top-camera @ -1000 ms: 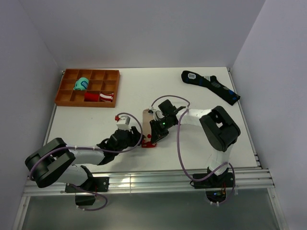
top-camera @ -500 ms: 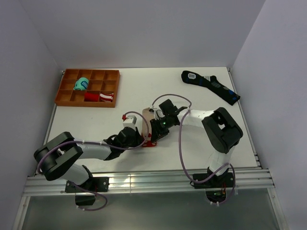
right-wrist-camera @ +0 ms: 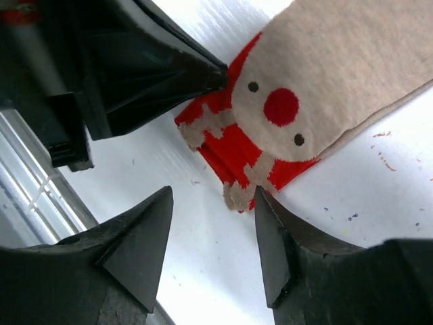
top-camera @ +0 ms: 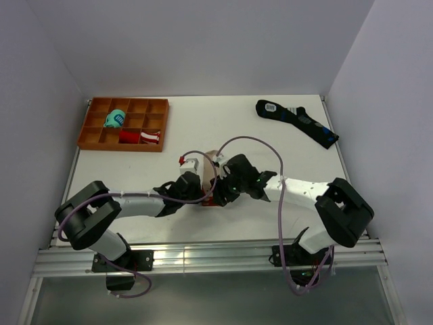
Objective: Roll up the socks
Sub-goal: Roll the sock at the center of the board.
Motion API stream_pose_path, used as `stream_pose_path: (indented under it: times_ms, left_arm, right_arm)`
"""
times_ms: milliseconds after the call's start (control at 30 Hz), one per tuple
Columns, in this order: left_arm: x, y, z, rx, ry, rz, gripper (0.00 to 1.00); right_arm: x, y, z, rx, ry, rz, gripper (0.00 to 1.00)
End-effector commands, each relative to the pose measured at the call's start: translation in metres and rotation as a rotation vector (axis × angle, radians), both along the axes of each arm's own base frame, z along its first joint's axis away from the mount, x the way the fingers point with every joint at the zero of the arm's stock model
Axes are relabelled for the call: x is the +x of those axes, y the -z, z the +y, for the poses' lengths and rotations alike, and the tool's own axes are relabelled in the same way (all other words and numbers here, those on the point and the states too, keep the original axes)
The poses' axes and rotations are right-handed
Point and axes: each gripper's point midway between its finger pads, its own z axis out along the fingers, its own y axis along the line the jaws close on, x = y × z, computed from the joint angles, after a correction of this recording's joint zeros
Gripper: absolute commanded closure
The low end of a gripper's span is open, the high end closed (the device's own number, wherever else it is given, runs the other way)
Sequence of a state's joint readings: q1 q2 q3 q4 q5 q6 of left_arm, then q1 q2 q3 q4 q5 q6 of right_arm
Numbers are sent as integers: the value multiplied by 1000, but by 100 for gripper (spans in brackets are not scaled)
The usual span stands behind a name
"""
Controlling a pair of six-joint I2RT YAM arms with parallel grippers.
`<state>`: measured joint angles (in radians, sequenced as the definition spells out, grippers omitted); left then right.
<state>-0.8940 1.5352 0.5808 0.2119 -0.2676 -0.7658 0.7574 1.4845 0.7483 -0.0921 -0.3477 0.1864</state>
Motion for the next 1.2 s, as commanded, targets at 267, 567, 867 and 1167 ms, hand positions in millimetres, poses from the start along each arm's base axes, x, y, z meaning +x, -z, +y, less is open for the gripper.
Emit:
stream_pose_path:
  times_ms: [267,567,867,1167]
  left_arm:
    - [-12,9,19,16,3,95,100]
    - [-15,6,22,-31,-1,166,100]
    - [-22,4,20,-64,5,189,100]
    - [-20,-5,20,-108,-18,162,100]
  right_arm:
    - [20,-16,-11,115,189,-137,41]
    - [10,-3,-11,160,325,26,41]
    - [-10,-6,-3,317,463,89,39]
    - [-19,10,-7,481,728,359,40]
